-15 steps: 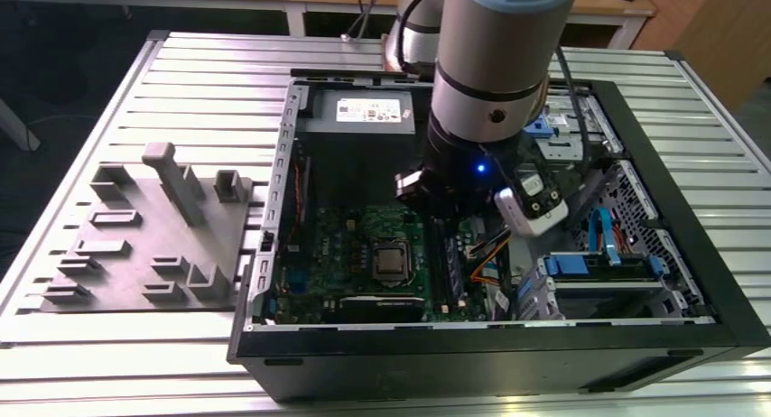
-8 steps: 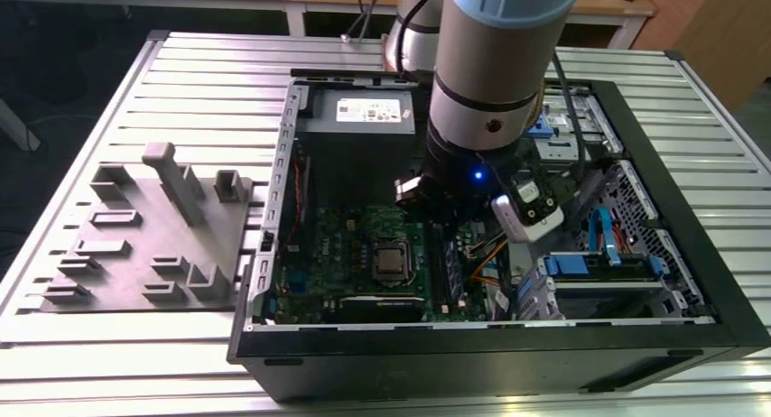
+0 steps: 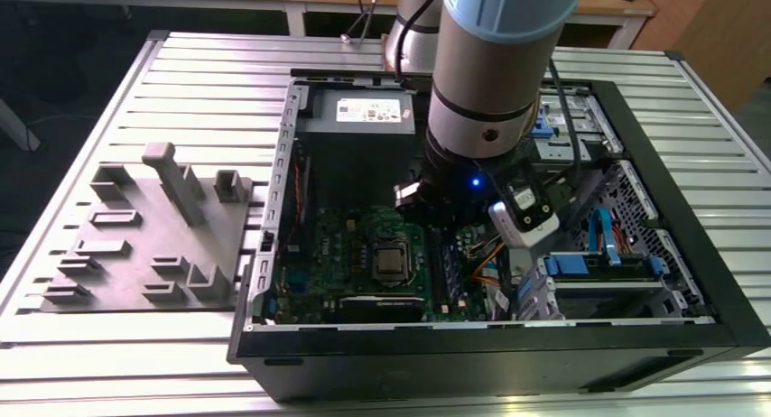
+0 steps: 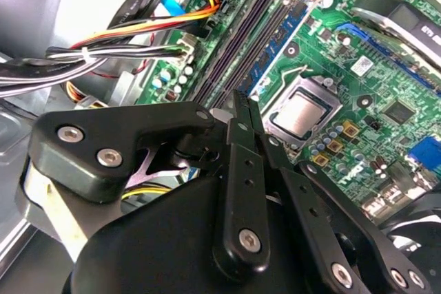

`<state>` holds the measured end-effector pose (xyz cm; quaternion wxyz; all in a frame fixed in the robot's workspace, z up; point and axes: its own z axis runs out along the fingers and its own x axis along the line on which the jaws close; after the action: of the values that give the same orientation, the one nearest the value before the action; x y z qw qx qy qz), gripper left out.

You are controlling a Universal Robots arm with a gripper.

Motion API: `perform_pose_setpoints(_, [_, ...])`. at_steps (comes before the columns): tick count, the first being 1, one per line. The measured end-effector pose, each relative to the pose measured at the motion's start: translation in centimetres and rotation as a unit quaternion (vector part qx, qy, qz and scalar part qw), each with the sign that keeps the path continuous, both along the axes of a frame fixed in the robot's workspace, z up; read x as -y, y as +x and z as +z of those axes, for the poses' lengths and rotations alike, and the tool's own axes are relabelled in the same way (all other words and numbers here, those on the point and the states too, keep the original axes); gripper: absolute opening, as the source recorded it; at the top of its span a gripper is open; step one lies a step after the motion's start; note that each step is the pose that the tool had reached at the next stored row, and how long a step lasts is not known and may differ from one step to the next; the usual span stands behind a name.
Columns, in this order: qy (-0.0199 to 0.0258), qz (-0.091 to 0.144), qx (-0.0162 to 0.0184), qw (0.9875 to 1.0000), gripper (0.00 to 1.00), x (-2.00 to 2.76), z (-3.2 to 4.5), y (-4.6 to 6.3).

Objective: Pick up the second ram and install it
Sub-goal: 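Insert the second ram into the second slot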

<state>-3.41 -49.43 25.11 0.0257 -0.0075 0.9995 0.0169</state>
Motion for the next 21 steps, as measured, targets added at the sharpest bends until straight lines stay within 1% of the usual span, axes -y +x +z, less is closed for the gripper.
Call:
perform_pose_setpoints(7, [0.0002, 0.0, 0.0001, 1.0, 0.08, -0.31, -0.28, 0.0])
perform_pose_setpoints(13, [0.0001, 0.0, 0.0, 1.0, 0.08, -0.38, -0.85, 0.0])
perform_pose_setpoints(18, [0.0001, 0.0, 0.0, 1.0, 0.08, -0.39, -0.93, 0.0])
perform_pose_setpoints(21, [0.0008, 0.0, 0.0, 1.0, 0.08, -0.44, -1.0, 0.0])
